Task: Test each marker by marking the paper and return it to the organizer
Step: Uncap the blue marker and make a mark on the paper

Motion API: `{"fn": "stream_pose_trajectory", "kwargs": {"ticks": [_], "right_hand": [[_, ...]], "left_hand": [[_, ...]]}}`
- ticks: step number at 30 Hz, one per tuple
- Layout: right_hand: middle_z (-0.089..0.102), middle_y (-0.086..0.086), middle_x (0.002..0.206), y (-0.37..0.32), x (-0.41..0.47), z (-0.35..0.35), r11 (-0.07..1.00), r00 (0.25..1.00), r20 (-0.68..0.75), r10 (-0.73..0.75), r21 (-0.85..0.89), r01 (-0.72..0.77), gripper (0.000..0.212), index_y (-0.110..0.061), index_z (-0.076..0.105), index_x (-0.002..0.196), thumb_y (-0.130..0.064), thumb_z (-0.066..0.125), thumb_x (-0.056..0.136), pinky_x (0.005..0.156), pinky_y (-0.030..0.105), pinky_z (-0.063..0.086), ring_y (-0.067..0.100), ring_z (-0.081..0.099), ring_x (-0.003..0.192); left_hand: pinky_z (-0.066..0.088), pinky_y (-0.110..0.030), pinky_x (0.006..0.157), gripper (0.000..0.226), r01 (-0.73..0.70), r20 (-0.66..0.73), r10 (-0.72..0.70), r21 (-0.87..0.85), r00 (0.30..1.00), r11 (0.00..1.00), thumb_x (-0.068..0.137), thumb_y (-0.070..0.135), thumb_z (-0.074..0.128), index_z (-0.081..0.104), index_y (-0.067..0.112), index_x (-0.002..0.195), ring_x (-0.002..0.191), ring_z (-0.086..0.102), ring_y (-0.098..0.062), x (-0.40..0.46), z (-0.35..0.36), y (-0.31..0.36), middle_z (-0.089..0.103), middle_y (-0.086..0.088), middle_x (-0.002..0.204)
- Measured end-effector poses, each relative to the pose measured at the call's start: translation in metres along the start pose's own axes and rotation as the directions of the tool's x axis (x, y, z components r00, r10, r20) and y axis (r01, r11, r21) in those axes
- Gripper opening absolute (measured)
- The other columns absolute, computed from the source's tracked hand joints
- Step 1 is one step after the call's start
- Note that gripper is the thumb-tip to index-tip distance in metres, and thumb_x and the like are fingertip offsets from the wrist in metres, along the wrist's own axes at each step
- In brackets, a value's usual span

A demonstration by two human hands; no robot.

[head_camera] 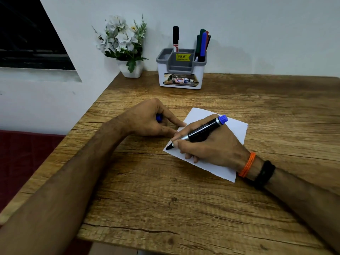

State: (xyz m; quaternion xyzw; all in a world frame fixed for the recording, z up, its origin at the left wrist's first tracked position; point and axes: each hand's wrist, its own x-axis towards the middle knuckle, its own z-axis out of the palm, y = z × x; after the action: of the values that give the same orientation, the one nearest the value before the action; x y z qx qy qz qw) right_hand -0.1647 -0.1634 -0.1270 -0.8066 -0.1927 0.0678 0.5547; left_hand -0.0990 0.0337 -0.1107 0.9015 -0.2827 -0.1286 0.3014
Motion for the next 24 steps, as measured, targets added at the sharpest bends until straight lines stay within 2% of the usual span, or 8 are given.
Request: {"fn": "stream_pose_trajectory", "kwargs": {"ticks": [2,4,7,9,13,17,20,24], "right_hand": [[0.069,-0.002,0.056,0.0008,0.0008,-0.0003,1.000,1.000,-0.022,0.000,-0.012,-0.001,0.005,-0.008,0.079,0.086,-0.007,0.075,0.083,0.045,0.015,0.048,0.006,0.062,0.044],[0.068,-0.005,0.054,0.0005,0.0004,-0.0007,1.000,1.000,-0.030,-0.002,-0.022,0.001,0.005,-0.008,0.079,0.086,-0.007,0.074,0.084,0.044,0.014,0.047,0.004,0.062,0.043],[0.067,-0.009,0.053,-0.0009,-0.0011,-0.0005,1.000,1.000,-0.002,-0.017,-0.020,0.017,0.006,-0.005,0.078,0.087,-0.005,0.073,0.084,0.043,0.013,0.046,0.003,0.061,0.043],[0.067,-0.007,0.053,0.0000,-0.0004,-0.0006,0.999,1.000,-0.023,-0.017,-0.031,0.016,0.005,-0.007,0.078,0.086,-0.007,0.074,0.084,0.043,0.014,0.046,0.004,0.061,0.043],[0.067,-0.005,0.052,0.0005,-0.0004,0.0001,1.000,0.999,-0.032,-0.017,-0.021,0.017,0.005,-0.005,0.078,0.085,-0.004,0.074,0.083,0.043,0.015,0.047,0.004,0.060,0.041],[0.068,-0.002,0.053,0.0005,-0.0002,0.0000,0.999,0.998,-0.060,-0.021,-0.028,0.019,0.005,-0.008,0.079,0.084,-0.007,0.074,0.083,0.044,0.016,0.048,0.007,0.061,0.041],[0.068,-0.002,0.054,-0.0002,-0.0008,-0.0004,1.000,0.999,-0.043,-0.017,-0.021,0.017,0.005,-0.006,0.078,0.084,-0.005,0.074,0.083,0.043,0.016,0.048,0.006,0.062,0.042],[0.067,-0.004,0.052,-0.0005,-0.0010,-0.0007,1.000,0.998,-0.058,-0.012,-0.015,0.011,0.004,-0.006,0.078,0.085,-0.006,0.075,0.083,0.042,0.015,0.046,0.005,0.061,0.041]], "left_hand": [[0.051,-0.031,0.068,0.030,-0.001,0.006,0.001,-0.001,1.000,1.000,0.077,0.027,0.077,0.072,0.034,0.106,0.060,0.058,0.000,-0.0005,0.0001,0.0010,0.066,0.018,0.061],[0.056,-0.039,0.077,0.029,0.002,-0.001,-0.002,0.004,1.000,1.000,0.075,0.030,0.078,0.071,0.041,0.101,0.072,0.065,-0.009,0.0000,0.0005,0.0007,0.073,0.010,0.075],[0.056,-0.043,0.082,0.029,-0.003,0.000,0.003,0.011,1.000,1.000,0.074,0.031,0.078,0.069,0.046,0.098,0.079,0.067,-0.013,-0.0001,0.0009,0.0018,0.075,0.006,0.083],[0.055,-0.048,0.085,0.029,-0.004,-0.003,0.004,0.007,1.000,1.000,0.070,0.041,0.077,0.069,0.047,0.098,0.087,0.069,-0.017,0.0000,0.0010,0.0027,0.076,0.003,0.092],[0.054,-0.051,0.085,0.030,-0.031,0.001,0.031,0.005,1.000,1.000,0.070,0.047,0.077,0.070,0.051,0.099,0.093,0.069,-0.027,0.0011,0.0018,-0.0004,0.076,-0.004,0.096],[0.054,-0.051,0.085,0.042,-0.047,0.015,0.047,-0.004,0.999,0.999,0.060,0.068,0.068,0.067,0.056,0.100,0.092,0.069,-0.028,0.0017,0.0010,-0.0020,0.076,-0.005,0.096],[0.054,-0.051,0.084,0.041,-0.050,0.022,0.050,-0.008,0.998,0.999,0.060,0.065,0.068,0.067,0.056,0.099,0.090,0.069,-0.028,0.0027,0.0012,-0.0026,0.076,-0.006,0.094],[0.055,-0.051,0.084,0.046,-0.055,0.030,0.056,-0.012,0.998,0.998,0.055,0.075,0.065,0.066,0.059,0.099,0.091,0.069,-0.028,0.0032,0.0011,-0.0042,0.075,-0.007,0.095]]}}
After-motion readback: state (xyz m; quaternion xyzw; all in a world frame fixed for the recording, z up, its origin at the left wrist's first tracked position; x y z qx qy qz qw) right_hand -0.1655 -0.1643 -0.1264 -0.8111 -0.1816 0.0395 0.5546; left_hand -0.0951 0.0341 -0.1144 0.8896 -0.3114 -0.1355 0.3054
